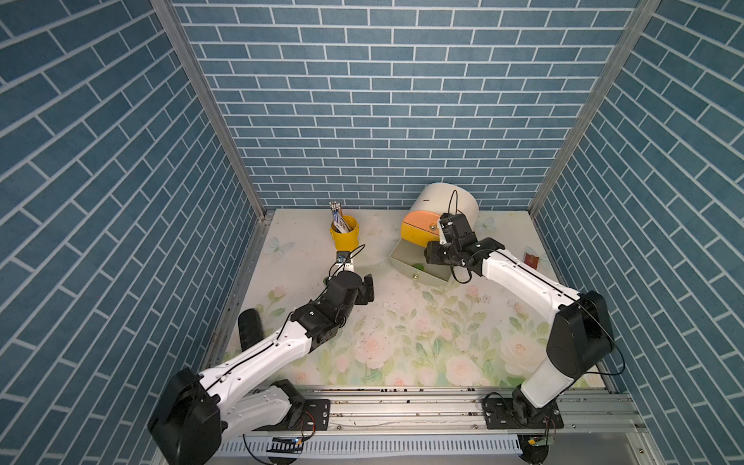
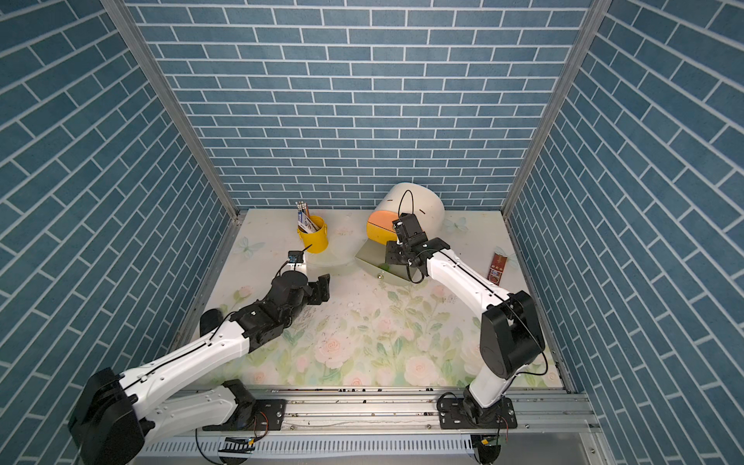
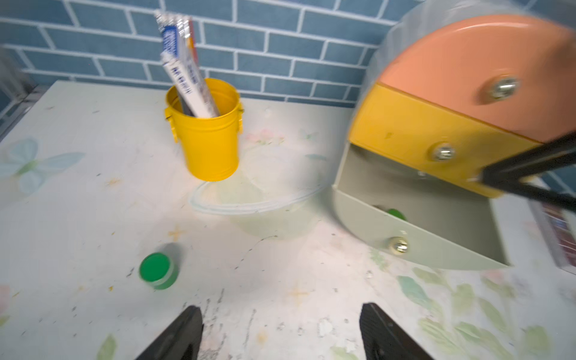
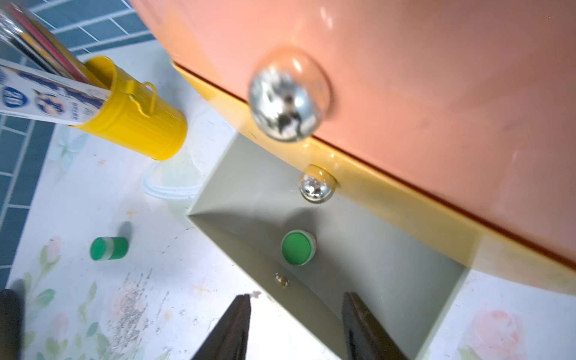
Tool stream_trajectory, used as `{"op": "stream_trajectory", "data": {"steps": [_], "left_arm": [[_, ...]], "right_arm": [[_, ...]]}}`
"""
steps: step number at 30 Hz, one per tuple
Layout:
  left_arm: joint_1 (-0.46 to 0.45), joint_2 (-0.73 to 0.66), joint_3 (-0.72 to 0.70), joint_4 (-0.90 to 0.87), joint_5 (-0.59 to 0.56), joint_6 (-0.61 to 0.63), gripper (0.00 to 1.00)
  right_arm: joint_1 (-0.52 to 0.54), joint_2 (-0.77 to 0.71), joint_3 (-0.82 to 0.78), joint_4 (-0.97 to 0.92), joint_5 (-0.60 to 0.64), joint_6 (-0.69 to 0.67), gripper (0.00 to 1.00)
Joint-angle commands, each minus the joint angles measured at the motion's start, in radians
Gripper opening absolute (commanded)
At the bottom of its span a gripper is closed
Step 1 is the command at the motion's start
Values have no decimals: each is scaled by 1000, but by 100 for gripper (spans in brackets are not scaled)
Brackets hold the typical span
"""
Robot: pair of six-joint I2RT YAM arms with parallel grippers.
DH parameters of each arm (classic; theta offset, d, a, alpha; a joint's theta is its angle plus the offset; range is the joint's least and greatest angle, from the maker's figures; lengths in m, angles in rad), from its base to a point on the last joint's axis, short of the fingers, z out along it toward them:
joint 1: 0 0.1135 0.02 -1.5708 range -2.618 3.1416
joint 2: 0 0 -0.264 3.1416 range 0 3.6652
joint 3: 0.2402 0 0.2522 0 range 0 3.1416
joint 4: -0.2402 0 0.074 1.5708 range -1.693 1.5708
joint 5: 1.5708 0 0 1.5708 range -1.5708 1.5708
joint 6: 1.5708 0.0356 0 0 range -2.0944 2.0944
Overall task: Put the paint cans in the drawer according to color
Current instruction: Place the paint can in the drawer, then pick up the paint can at the center of the board.
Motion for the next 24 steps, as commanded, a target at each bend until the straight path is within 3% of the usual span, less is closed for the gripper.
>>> {"op": "stream_trajectory", "data": {"steps": [1, 8, 24], "left_arm": [[104, 25, 10, -55, 36, -84, 85], [274, 152, 27, -47, 141, -108, 85], [405, 519, 231, -145, 159, -6, 79]], "right_arm": [[5, -70, 32, -29, 2, -35, 52], [5, -185, 12, -31, 27, -42, 52], [-10, -427, -180, 8, 56, -51, 56]]}}
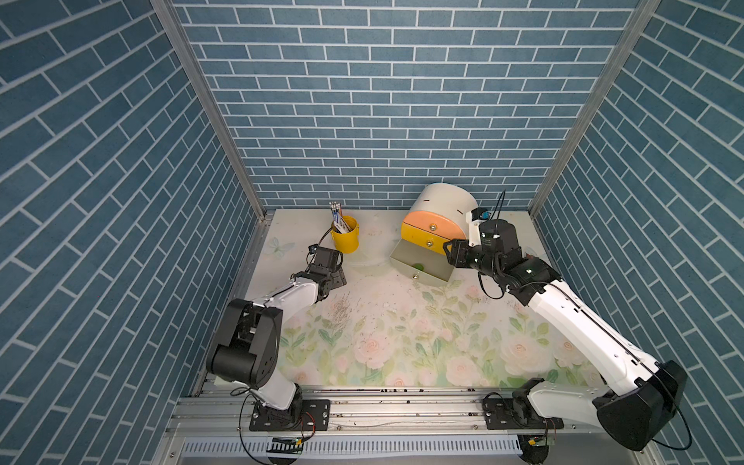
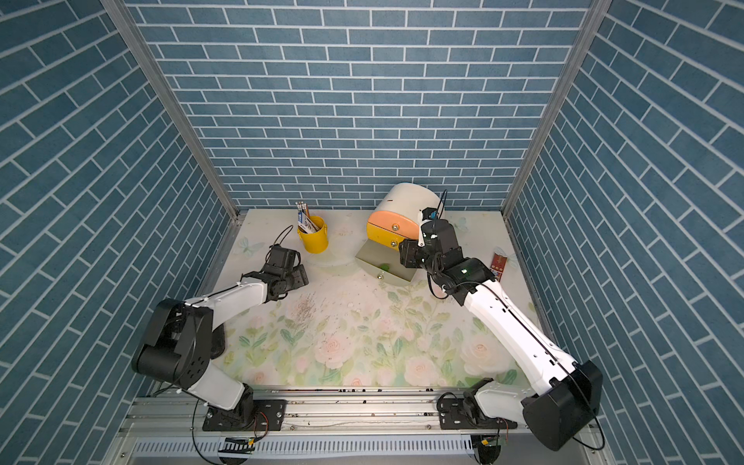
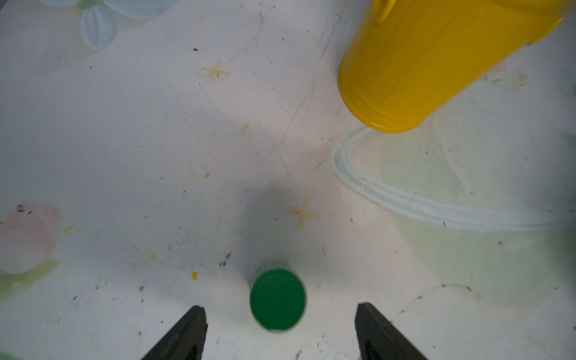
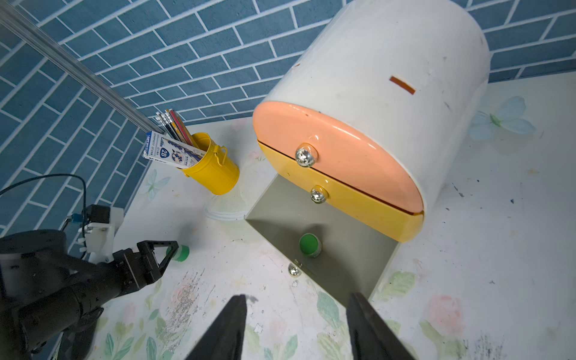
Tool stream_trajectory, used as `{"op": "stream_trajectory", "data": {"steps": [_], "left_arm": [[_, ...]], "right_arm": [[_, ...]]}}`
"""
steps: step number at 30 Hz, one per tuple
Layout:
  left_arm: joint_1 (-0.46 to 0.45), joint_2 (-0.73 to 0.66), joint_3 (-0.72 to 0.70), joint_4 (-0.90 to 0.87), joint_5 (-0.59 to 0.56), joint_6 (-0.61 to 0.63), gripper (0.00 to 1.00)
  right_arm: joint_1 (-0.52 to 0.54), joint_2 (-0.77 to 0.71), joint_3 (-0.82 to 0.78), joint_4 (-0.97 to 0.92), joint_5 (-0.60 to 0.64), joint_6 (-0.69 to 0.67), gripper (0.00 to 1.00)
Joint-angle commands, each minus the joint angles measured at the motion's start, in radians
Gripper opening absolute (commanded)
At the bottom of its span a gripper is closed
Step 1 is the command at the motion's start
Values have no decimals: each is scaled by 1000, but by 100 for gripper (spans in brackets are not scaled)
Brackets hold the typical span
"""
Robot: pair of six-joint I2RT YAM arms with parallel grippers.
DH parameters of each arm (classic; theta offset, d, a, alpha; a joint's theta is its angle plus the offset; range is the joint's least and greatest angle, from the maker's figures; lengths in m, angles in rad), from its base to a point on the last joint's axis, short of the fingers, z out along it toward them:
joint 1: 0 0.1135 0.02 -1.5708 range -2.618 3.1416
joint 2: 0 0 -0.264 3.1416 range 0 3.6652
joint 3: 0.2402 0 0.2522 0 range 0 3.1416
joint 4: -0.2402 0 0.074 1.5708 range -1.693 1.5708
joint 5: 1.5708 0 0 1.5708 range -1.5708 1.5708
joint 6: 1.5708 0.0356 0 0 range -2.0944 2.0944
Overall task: Put the paint cans in the drawer according to color
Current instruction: Pick up the paint can at the center of the board.
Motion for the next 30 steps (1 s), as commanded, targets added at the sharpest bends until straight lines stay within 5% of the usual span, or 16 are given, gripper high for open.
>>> {"op": "stream_trajectory", "data": {"steps": [1, 7, 21, 30], "left_arm": [[21, 42, 42, -63, 7, 45, 79], [47, 99, 60, -49, 41, 57, 75], [47, 131, 38, -13, 117, 42, 38], [4, 43, 63, -78, 104, 39, 30]], "right_arm": [[-9, -39, -20, 0, 26, -35, 57], [-23, -67, -39, -9, 31, -43, 57], [-59, -113, -70, -23, 24, -49, 57], [-86, -149, -87, -30, 19, -53, 57]]}}
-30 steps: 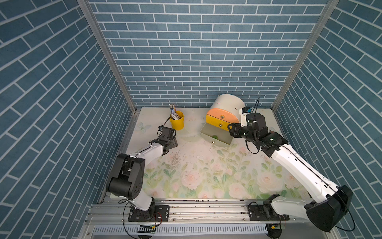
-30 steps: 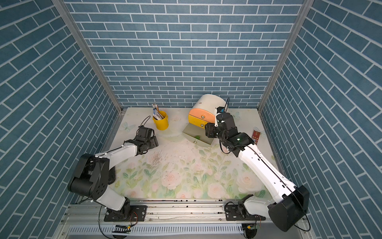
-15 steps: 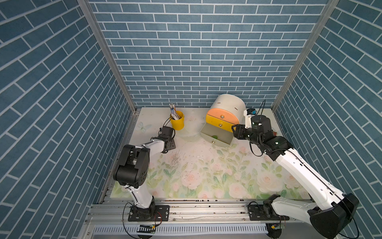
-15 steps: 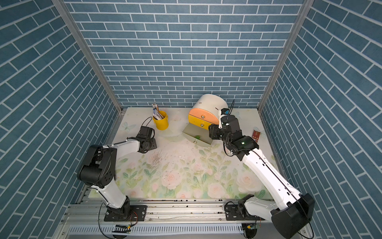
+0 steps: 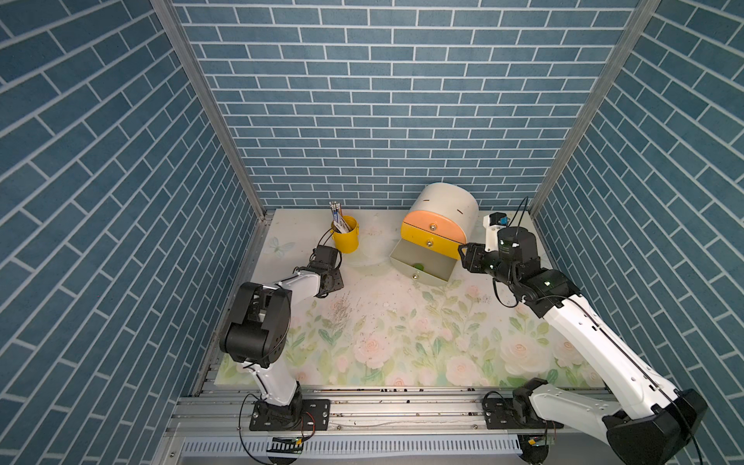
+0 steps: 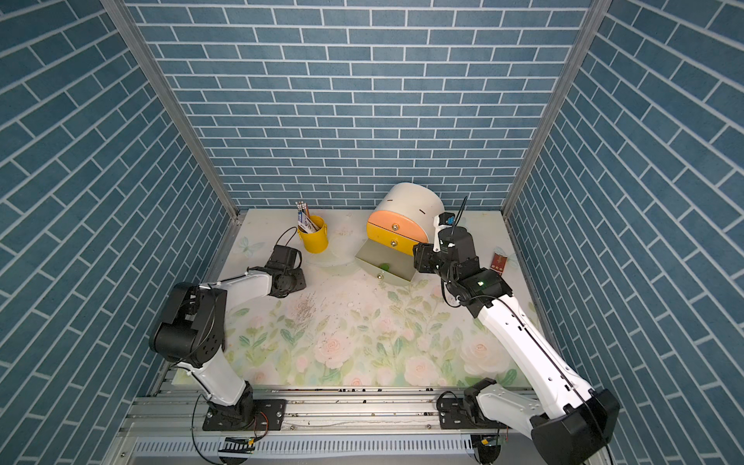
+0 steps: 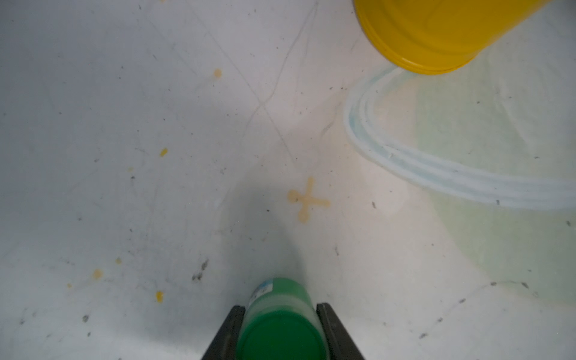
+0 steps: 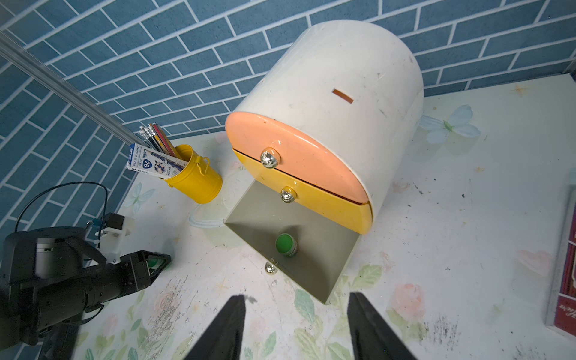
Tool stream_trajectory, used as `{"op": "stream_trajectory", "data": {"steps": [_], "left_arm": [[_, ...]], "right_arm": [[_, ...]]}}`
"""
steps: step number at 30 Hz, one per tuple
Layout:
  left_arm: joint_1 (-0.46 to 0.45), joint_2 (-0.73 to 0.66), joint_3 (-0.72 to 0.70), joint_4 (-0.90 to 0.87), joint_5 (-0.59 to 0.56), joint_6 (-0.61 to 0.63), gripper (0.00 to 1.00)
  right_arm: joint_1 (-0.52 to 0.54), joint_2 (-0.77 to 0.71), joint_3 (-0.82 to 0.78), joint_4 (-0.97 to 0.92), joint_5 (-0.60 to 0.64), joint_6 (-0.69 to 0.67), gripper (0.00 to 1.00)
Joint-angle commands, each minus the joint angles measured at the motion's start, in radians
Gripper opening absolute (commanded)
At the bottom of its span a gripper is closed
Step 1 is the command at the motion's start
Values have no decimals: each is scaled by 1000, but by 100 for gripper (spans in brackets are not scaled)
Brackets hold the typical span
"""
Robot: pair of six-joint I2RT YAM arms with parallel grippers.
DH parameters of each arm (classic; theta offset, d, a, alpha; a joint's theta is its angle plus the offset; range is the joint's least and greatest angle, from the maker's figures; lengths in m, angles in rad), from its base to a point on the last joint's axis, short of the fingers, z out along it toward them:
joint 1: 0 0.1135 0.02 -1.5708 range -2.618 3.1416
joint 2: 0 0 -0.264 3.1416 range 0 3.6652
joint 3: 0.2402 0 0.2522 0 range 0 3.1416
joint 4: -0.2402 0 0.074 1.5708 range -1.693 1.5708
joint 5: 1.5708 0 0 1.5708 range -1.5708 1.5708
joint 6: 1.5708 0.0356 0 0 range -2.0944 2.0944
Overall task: Put the paint cans in the drawer according to color
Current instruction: Pick up the paint can at the center of the board, then place the paint can in the drawer.
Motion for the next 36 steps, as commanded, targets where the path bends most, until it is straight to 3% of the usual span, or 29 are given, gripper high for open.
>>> {"op": "stream_trajectory", "data": {"steps": [1, 6, 14, 26, 36], "left_arm": [[-36, -64, 31, -58, -19, -2, 30], [-103, -115, 103, -136, -55, -6, 31], [-285, -115, 321, -257, -124, -17, 30], [-526, 112, 643, -279, -144, -13, 30], [-575, 247, 719, -206, -127, -5, 30]], "right_arm": [[-13, -28, -12, -23, 8, -34, 57], [-28, -41, -17, -32, 1, -37, 57], [-45, -74, -24, -44, 0, -45, 57], [-62, -103, -36, -58, -1, -57, 57], [-70, -121, -39, -64, 2, -67, 57]]}}
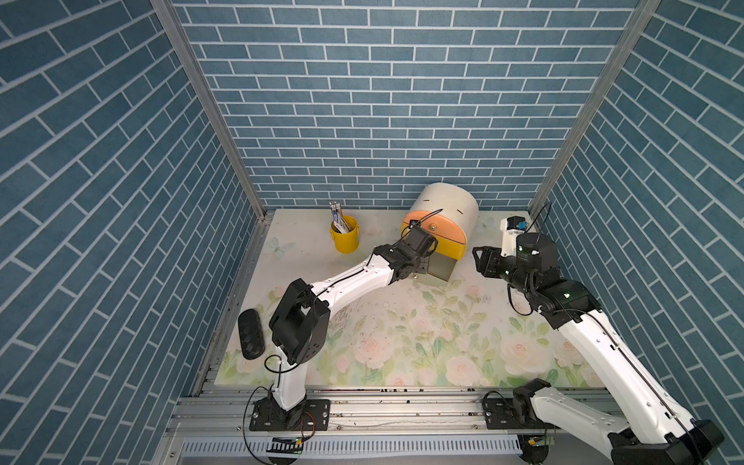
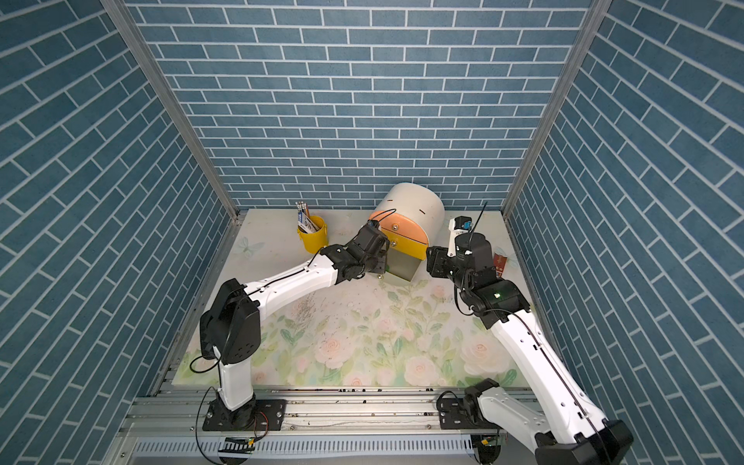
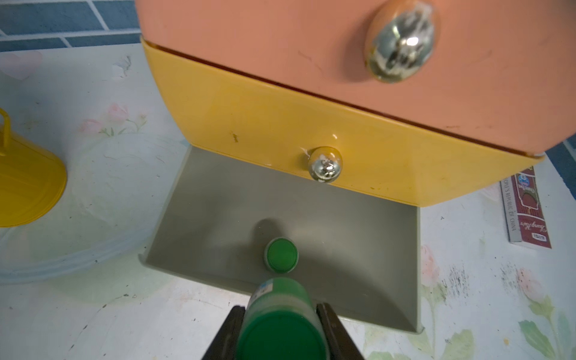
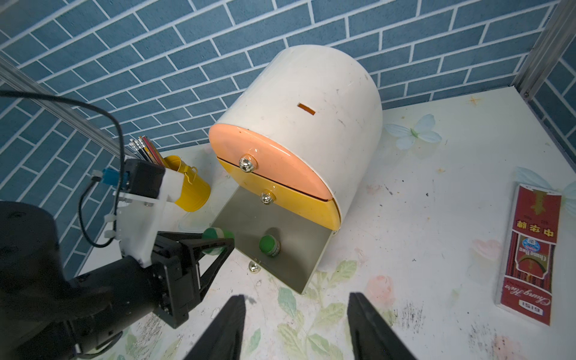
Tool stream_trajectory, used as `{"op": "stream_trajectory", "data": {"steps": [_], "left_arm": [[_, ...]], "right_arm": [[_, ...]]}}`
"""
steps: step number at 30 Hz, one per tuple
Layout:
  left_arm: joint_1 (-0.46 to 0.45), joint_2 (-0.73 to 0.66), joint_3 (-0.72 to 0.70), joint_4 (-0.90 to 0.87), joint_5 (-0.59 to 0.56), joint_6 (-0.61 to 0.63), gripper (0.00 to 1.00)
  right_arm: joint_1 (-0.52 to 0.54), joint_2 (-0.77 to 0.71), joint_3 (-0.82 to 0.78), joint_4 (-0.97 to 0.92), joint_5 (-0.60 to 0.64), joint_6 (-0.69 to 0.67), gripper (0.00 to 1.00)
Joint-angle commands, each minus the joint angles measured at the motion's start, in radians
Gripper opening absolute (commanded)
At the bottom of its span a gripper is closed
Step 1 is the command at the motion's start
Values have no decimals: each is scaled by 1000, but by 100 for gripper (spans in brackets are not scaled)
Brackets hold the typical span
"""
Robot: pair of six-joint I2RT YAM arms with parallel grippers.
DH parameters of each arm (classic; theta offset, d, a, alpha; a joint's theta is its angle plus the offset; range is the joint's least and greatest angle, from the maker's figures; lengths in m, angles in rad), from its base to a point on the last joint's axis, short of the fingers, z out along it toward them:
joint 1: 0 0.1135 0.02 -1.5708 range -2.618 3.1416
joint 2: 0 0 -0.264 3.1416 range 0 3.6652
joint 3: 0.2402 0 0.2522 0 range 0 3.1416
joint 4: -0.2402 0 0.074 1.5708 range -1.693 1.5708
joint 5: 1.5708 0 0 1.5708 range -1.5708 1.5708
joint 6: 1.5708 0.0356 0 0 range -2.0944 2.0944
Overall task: Put the paint cans in the drawer according to color
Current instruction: Place the paint can in the drawer.
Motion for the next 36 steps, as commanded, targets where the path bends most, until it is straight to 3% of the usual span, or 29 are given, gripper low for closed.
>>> {"op": "stream_trajectory", "data": {"steps": [1, 26, 36], "left_arm": [[1, 25, 31, 36, -5, 11, 30], [22, 204, 90, 146, 14, 84, 31], [28, 213, 91, 147, 4, 89, 57]], "right_arm": [[-6, -17, -11, -13, 5, -40, 57], [-13, -20, -12, -3, -8, -34, 56], [-12, -29, 42, -31, -11, -16, 56]]}}
